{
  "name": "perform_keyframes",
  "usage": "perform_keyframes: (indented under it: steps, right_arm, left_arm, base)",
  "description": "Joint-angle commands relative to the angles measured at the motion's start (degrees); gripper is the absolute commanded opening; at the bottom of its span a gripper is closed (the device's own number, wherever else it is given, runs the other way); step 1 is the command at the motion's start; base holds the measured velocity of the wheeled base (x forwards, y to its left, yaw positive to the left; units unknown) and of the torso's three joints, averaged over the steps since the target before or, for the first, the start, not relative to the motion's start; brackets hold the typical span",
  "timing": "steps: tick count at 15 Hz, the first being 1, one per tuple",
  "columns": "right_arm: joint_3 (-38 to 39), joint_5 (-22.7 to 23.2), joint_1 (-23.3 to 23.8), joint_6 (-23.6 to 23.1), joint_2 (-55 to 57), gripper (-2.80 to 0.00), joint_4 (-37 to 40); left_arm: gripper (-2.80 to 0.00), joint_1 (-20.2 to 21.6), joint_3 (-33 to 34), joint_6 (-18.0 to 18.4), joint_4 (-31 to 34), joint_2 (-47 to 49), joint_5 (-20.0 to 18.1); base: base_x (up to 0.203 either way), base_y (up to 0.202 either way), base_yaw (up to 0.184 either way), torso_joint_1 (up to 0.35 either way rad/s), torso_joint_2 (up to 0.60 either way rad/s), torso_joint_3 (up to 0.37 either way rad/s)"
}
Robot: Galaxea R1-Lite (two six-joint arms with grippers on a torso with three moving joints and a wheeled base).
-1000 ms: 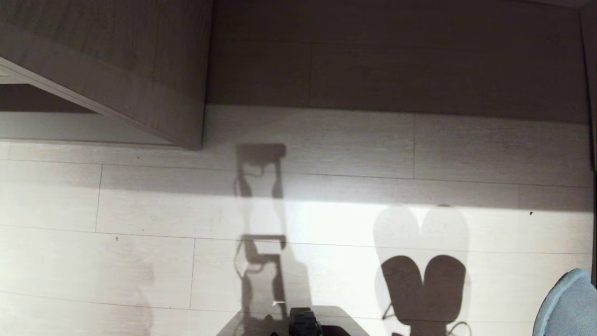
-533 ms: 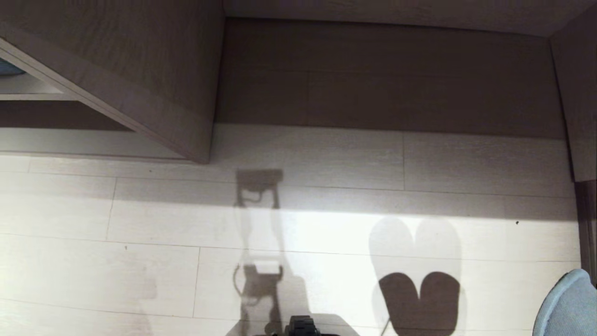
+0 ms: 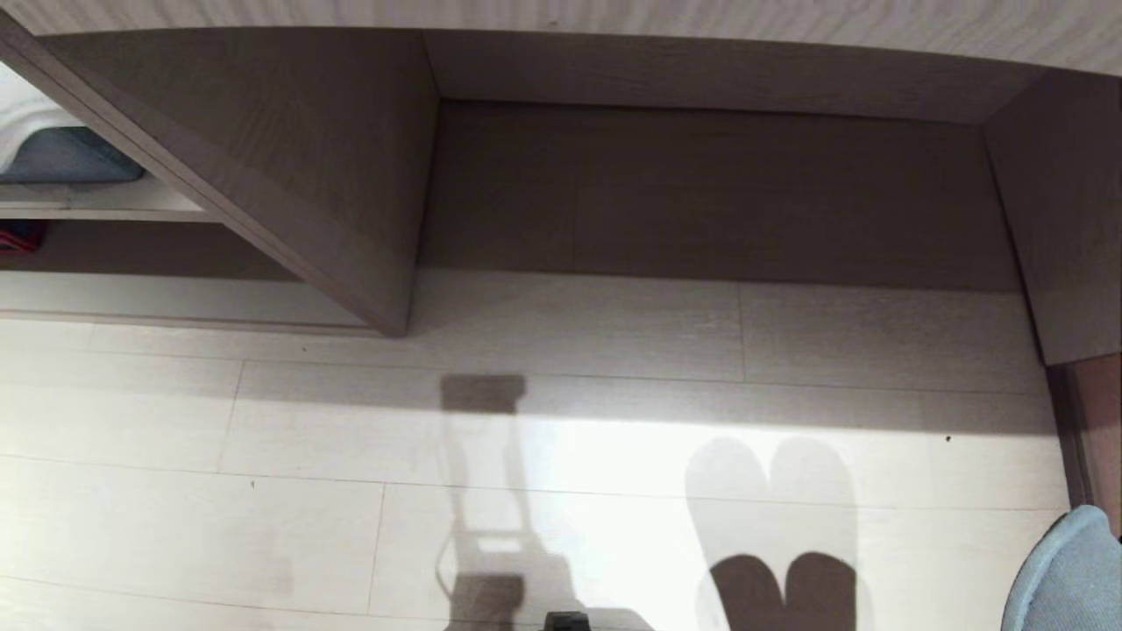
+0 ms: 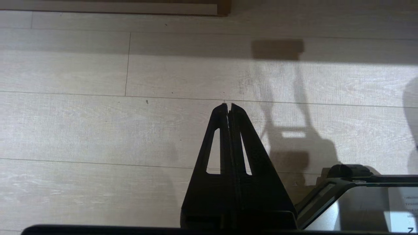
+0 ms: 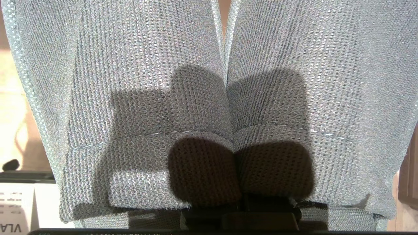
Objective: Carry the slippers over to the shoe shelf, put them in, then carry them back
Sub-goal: Place the slippers into the shoe cabinet
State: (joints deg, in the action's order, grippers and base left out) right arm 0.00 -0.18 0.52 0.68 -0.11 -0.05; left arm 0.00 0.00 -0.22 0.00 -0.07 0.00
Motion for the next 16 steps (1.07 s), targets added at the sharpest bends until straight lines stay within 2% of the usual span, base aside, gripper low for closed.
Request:
perform_keyframes:
  steps: [1,16]
  right_arm:
    - [0.00,0.01,0.00,0.02,0.11,-2.80,-0.04]
    - [0.00,0.01,0.00,0.23,0.11,-2.80,-0.04]
  left_arm:
    - [-2.80,0.00,0.00,-0.04,0.00,-0.01,0.00]
    - [-2.80,0.00,0.00,-0.04,0.00,0.06,0.00]
  base:
    - [0.000,0.000,0.000,0.002,0.00,0.203]
    - [0.000,0.000,0.000,0.004,0.00,0.202]
